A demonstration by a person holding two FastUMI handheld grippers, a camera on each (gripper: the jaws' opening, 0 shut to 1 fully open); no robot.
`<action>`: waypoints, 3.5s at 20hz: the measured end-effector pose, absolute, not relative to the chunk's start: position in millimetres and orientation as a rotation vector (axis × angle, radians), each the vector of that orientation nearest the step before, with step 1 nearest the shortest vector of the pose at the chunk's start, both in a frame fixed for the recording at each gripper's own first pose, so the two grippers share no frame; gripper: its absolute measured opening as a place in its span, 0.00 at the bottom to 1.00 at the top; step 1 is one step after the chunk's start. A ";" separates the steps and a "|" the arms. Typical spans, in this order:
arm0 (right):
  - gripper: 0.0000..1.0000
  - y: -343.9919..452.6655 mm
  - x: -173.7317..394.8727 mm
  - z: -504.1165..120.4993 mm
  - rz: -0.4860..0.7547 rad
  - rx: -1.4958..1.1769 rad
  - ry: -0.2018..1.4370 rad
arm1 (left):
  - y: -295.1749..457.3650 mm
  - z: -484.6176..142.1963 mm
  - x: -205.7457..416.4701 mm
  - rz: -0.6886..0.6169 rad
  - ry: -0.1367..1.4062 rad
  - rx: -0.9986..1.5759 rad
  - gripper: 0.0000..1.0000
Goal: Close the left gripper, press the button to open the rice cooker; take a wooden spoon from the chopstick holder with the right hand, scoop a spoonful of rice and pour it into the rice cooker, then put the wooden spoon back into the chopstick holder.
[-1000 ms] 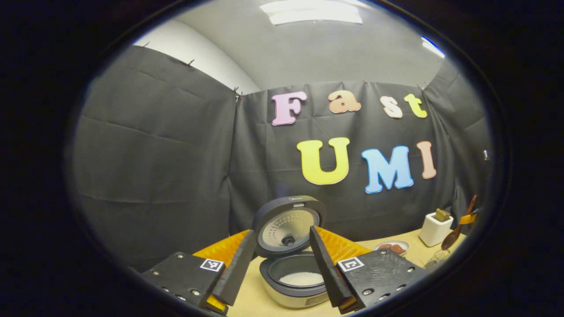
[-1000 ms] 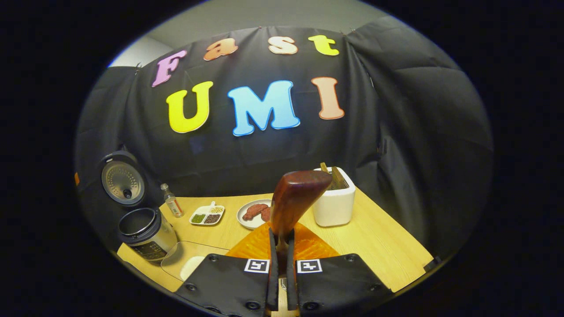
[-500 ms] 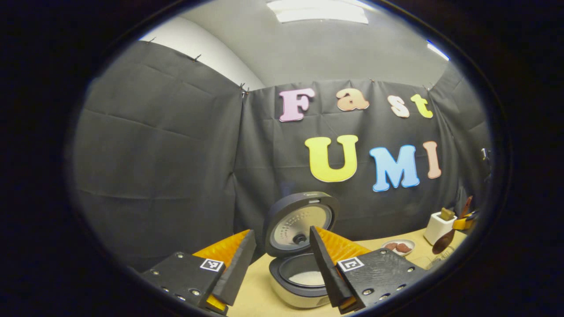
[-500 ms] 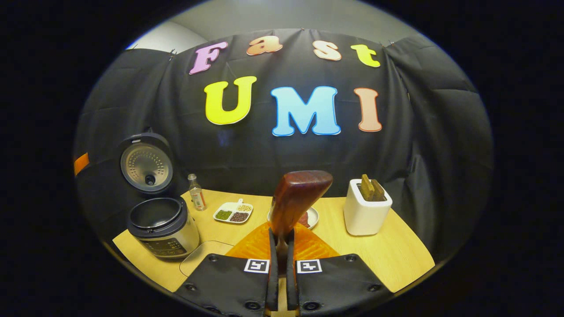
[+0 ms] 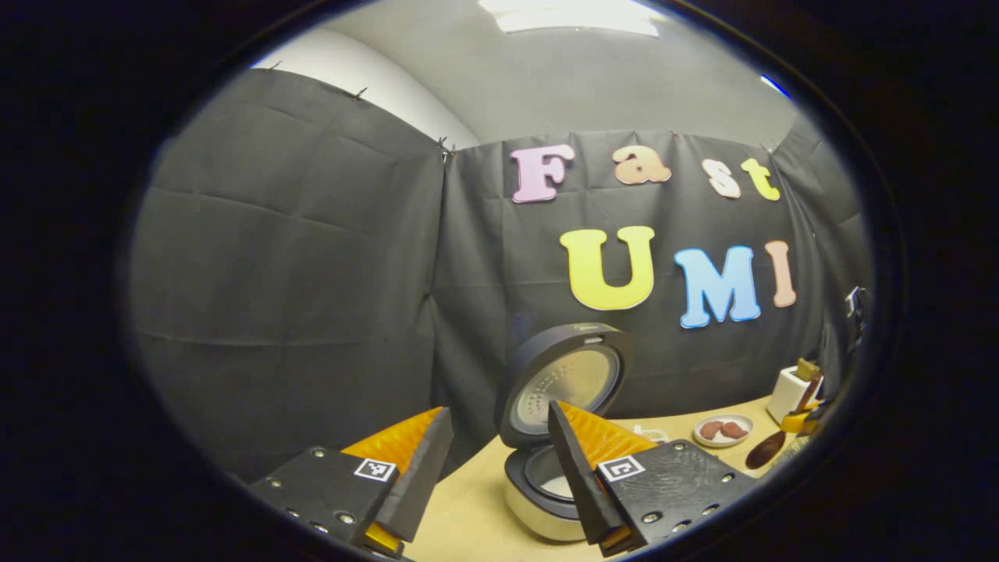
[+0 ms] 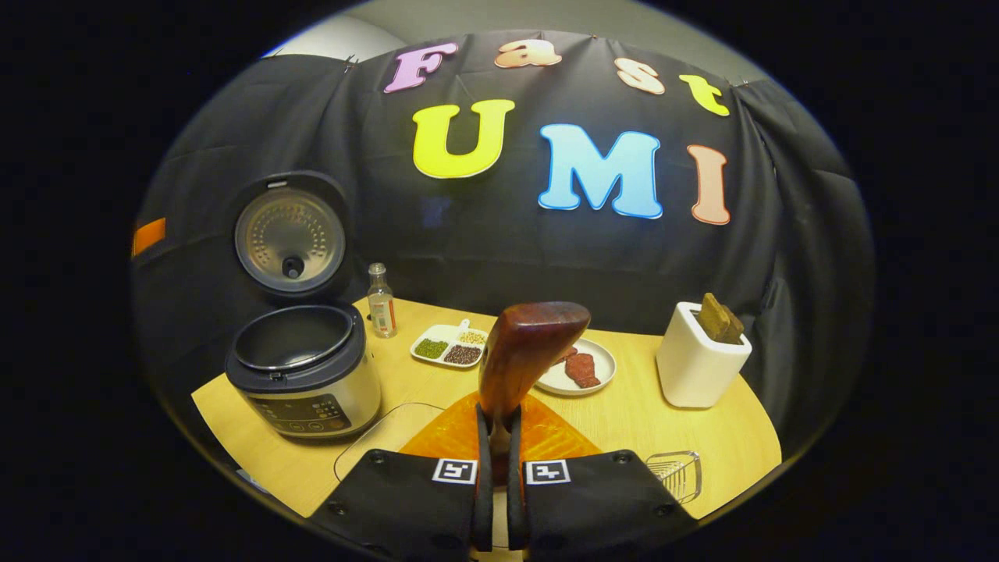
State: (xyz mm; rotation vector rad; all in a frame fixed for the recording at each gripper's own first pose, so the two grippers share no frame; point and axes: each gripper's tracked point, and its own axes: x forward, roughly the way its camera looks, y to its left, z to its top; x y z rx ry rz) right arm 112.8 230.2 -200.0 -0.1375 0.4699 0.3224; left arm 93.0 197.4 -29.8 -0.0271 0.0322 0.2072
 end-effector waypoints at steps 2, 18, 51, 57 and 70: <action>0.08 236.5 113.0 -214.9 0.327 -0.153 0.495 | 205.3 -33.0 94.0 0.214 0.038 -0.028 0.78; 0.09 293.4 93.6 -267.4 0.433 -0.156 0.592 | 222.4 -49.5 99.0 0.244 0.075 -0.032 0.77; 0.08 239.7 113.4 -201.7 0.306 0.986 0.796 | 190.7 -23.4 80.6 0.216 0.026 -0.018 0.78; 0.08 281.1 122.8 -168.4 0.405 1.028 0.777 | 209.0 -26.1 77.9 0.244 0.026 -0.021 0.77; 0.08 389.5 140.3 -141.7 0.570 1.003 0.775 | 262.2 -41.0 61.9 0.322 0.047 -0.023 0.77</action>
